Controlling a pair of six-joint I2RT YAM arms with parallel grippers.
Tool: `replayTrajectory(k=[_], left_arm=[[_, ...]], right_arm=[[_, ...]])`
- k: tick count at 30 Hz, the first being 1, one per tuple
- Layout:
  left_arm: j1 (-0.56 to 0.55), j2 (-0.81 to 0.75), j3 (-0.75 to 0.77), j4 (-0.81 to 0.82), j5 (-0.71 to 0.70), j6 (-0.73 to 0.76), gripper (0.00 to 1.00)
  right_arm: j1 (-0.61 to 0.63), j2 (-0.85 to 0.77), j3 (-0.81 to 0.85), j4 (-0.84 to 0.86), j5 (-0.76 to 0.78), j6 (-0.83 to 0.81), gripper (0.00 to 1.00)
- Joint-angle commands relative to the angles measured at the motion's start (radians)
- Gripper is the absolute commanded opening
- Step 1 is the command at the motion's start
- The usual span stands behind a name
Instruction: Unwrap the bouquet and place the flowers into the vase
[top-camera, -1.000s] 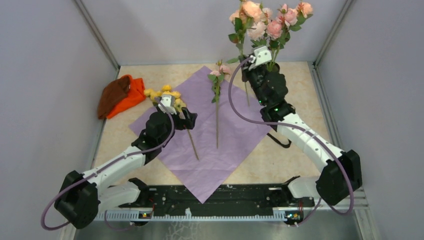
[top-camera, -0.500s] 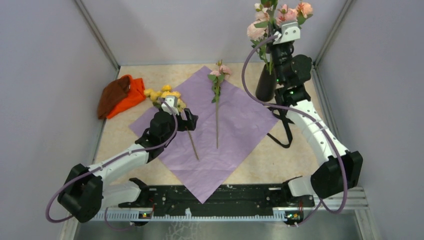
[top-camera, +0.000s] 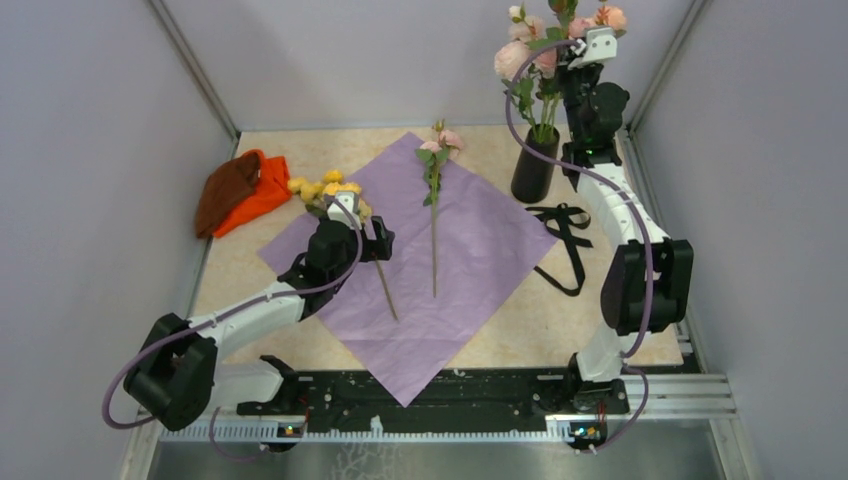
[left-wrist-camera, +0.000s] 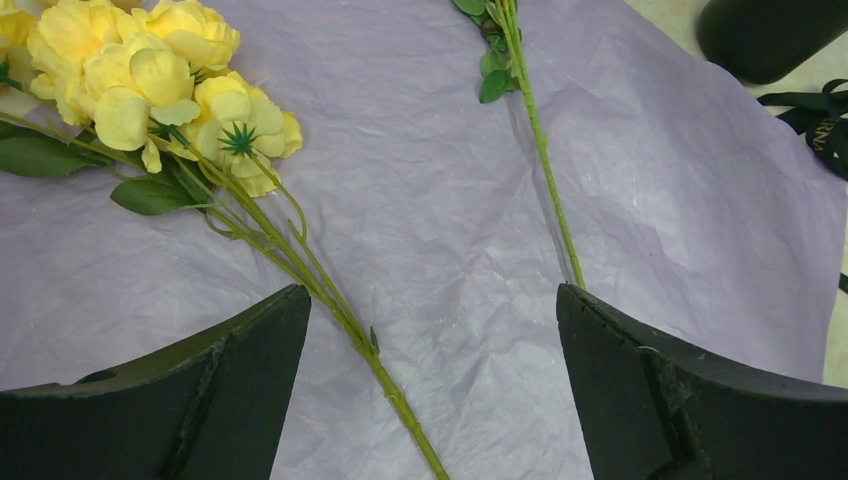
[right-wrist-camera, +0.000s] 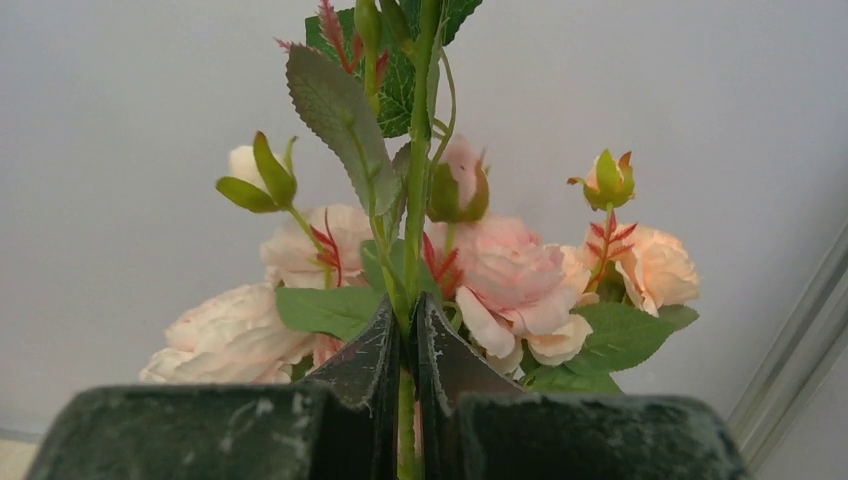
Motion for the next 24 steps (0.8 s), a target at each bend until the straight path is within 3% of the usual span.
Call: replayTrajectory(k=[1, 11, 14, 17, 20, 24], left_arm=[[-0.004, 0.017, 0.038, 0.007, -0.033, 0.022, 0.99], [-0.004, 0.001, 0.023, -0.009, -0.011, 0.003, 0.99], [-0.004, 0.002, 0.019, -0.006, -0.01, -0.001, 0.99], [-0.004, 0.014, 0.017, 0.003, 0.003, -0.003, 0.99], [-0.004, 0.026, 0.018, 0.007, 0.014, -0.005, 0.99], [-0.004, 0.033, 0.023, 0.01, 0.027, -0.008, 0.99]], right_arm=[[-0.027, 0.013, 0.053, 0.103, -0.06, 0.093, 0.0], [-0.031, 0.005, -0.059, 0.145, -0.087, 0.155, 0.0], [-0.031, -0.004, -0.058, 0.14, -0.086, 0.15, 0.31], [-0.031, -0.018, -0.064, 0.143, -0.076, 0.142, 0.53], [-0.031, -0.045, -0.07, 0.142, -0.073, 0.131, 0.62], [-0.031, -0.085, -0.089, 0.14, -0.078, 0.127, 0.63]])
